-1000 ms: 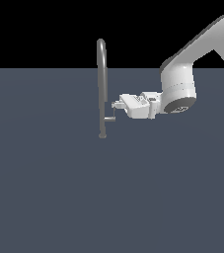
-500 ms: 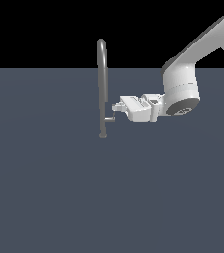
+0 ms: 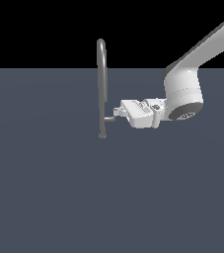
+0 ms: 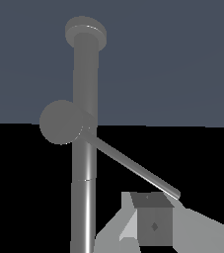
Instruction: Turn on the faucet by rotating a designated handle.
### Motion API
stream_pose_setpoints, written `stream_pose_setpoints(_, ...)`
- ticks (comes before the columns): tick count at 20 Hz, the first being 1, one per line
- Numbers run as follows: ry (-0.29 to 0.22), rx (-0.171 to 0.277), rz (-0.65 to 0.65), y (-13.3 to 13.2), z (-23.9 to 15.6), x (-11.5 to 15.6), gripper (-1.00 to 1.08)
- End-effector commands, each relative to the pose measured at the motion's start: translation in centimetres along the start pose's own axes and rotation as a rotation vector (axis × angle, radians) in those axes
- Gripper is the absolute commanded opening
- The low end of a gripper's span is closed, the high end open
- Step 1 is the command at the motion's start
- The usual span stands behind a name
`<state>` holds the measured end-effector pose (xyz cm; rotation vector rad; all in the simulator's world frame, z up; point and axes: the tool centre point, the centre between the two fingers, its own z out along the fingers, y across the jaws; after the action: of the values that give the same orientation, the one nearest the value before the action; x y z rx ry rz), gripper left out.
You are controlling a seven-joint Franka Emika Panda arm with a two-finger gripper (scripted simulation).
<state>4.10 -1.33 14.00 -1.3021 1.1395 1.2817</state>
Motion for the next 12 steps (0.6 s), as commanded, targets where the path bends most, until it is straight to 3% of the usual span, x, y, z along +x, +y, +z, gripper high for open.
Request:
stream_pose_setpoints(1, -0.001, -0.002, 0.014, 1.2, 0.0, 2.0, -1.00)
stream_pose_setpoints(4, -0.001, -0.004, 0.017, 1.9, 0.0, 3.2, -1.00)
stream_pose_setpoints(5, -0.005, -0.003, -0.001, 1.2, 0.0, 1.4, -1.00)
stream_pose_setpoints(12, -0.002, -0.004, 0.015, 1.9, 0.0, 6.1, -1.00)
